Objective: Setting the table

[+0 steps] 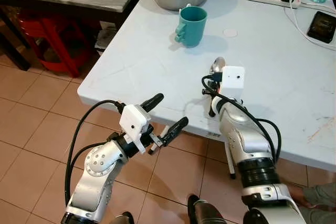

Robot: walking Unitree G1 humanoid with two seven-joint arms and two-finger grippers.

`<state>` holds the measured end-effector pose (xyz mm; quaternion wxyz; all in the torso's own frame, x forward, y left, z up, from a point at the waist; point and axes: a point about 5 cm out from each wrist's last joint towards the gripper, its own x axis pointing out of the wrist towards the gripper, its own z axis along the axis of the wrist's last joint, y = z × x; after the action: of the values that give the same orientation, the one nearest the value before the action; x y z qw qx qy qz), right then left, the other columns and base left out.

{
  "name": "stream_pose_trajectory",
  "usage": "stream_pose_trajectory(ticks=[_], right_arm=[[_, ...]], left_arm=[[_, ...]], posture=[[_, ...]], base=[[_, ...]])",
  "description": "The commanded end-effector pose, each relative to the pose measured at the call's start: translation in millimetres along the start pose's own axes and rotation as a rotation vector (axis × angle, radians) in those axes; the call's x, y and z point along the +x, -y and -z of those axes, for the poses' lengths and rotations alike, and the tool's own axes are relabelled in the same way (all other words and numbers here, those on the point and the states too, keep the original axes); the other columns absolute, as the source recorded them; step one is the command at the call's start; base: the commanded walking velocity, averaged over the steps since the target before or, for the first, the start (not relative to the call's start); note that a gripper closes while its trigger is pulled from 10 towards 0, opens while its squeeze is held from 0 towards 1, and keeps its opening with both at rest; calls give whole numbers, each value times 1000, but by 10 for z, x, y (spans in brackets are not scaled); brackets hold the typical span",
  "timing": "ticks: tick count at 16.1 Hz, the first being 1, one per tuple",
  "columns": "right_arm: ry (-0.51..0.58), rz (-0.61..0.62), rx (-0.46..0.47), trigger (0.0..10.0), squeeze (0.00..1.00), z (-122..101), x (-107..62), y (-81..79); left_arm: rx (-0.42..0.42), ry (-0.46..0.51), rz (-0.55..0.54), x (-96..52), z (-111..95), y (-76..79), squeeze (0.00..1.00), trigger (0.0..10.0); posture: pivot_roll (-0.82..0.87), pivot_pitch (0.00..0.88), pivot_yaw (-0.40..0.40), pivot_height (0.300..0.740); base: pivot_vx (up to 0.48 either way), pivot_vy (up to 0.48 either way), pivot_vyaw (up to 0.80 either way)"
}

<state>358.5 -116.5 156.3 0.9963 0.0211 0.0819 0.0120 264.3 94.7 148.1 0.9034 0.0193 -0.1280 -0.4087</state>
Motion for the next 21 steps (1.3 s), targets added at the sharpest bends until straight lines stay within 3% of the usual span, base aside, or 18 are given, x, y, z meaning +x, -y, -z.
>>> stream_pose_trajectory(ticks=[1, 9, 11, 14, 16, 18, 19, 20, 21], right_arm=[[-201, 21, -16, 0, 0, 460, -61, 78], [-189, 46, 8, 0, 0, 437, -54, 162], [-152, 46, 51, 0, 0, 377, -57, 140], [-27, 38, 25, 0, 0, 202, -80, 84], [141, 37, 2, 0, 0, -57, -124, 57], [220, 38, -22, 1882, 0, -170, -155, 63], [258, 47, -32, 8863, 0, -221, -175, 72], [280, 59, -36, 10000, 0, -249, -187, 82], [325, 72, -45, 10000, 0, -308, -211, 99]], left_arm=[[1, -18, 5, -22, 38, 35, 0, 10000], [9, -20, 8, -1, 29, 29, 0, 10000], [39, -8, -16, 7, 0, 8, 0, 10000], [67, 10, -119, 53, -35, -119, 0, 10000], [95, 2, -275, 48, -35, -267, 0, 10000], [99, -1, -349, 45, -31, -329, 0, 10000], [95, -10, -389, 43, -20, -358, 0, 10000], [88, -12, -417, 41, -11, -373, 0, 10000], [80, -18, -452, 44, 5, -393, 0, 10000]], posture=[[-140, 252, 26, 740], [-140, 250, 34, 740], [-139, 251, 34, 740], [-135, 242, 30, 740], [-135, 242, 30, 740], [-139, 240, 22, 740], [-139, 240, 22, 740], [-139, 240, 22, 740], [-141, 237, 19, 740]], base=[[0, 0, 0], [0, 0, 0], [0, 0, 0], [0, 0, 0], [0, 0, 0], [0, 0, 0], [0, 0, 0], [0, 0, 0], [0, 0, 0]])
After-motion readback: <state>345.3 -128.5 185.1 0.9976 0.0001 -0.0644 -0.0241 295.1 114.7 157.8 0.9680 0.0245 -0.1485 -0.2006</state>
